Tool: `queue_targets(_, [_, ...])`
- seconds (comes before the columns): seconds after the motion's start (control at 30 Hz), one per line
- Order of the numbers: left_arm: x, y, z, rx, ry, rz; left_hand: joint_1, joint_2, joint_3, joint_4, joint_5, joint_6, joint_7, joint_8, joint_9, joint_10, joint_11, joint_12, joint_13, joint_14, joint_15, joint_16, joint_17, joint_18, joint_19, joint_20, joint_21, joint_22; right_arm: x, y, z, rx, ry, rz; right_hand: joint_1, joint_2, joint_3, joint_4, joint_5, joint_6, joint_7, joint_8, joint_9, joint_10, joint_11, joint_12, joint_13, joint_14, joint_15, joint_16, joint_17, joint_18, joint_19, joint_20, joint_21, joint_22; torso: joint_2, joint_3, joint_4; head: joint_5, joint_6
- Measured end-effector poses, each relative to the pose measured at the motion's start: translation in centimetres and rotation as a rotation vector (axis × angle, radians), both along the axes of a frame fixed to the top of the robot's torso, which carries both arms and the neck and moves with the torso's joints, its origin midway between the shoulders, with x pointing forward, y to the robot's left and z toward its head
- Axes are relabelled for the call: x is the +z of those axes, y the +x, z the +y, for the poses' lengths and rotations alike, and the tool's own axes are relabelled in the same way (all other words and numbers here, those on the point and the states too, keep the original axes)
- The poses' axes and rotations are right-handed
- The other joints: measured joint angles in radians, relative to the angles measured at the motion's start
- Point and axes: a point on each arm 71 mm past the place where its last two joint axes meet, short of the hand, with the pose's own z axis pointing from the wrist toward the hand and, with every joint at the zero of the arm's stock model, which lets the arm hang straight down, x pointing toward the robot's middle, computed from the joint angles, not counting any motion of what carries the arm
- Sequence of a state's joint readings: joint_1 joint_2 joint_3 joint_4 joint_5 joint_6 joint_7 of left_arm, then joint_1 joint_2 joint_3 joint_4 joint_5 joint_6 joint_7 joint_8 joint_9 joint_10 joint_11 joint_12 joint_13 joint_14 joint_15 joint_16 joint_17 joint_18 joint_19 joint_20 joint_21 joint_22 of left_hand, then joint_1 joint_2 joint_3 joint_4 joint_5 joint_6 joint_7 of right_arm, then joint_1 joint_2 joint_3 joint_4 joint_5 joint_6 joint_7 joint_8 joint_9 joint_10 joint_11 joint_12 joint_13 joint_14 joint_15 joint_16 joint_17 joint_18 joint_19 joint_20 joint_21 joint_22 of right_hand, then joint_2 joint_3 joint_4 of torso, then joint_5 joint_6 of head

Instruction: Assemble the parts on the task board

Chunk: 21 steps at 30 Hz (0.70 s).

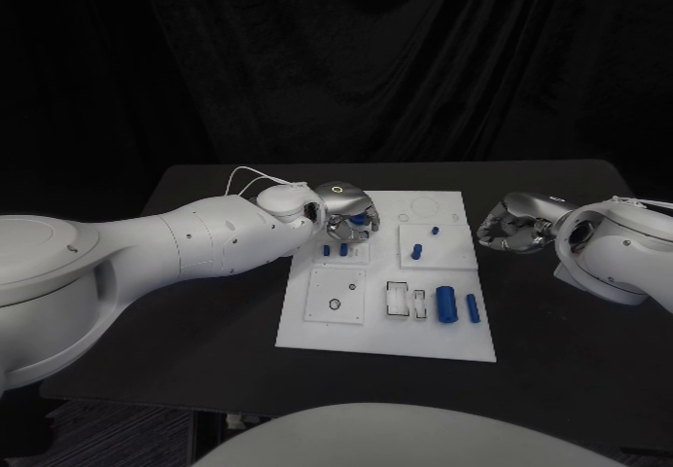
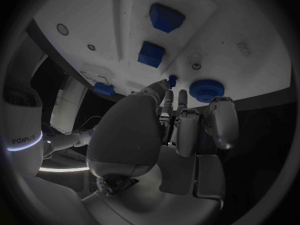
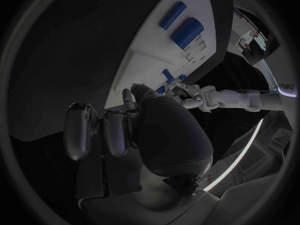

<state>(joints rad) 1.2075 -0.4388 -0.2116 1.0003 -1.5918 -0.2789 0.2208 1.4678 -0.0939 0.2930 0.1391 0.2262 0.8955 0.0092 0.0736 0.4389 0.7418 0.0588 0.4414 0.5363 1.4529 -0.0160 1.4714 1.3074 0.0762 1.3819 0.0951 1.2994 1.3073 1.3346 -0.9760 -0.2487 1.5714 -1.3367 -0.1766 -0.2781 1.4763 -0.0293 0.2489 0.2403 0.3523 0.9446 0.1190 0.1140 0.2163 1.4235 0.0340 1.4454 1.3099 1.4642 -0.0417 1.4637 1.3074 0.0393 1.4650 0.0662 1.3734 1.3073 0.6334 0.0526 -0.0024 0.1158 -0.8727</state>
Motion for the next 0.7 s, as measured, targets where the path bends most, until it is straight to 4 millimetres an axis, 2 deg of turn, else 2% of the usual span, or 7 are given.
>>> queue_targets(0.7, [-0.9, -0.03, 0.35, 0.016, 0.017, 0.022, 0.003, 0.011, 0.01, -0.015, 0.017, 0.011, 0.011, 0.0, -0.005, 0.029, -0.007, 0.023, 0.008, 0.009, -0.002, 0.004, 0.0, 0.0, 0.011, -0.004, 0.012, 0.0, 0.0, 0.01, -0.02, 0.0, 0.0, 0.0, 0.0, 0.0, 0.001, 0.001, 0.0, 0.0, 0.0, 0.0, 0.0, 0.0, 0.0, 0.0, 0.0, 0.0, 0.0, 0.0, 0.0, 0.0, 0.0, 0.0, 0.0, 0.001, -0.002, -0.0005, 0.001, -0.007, 0.0])
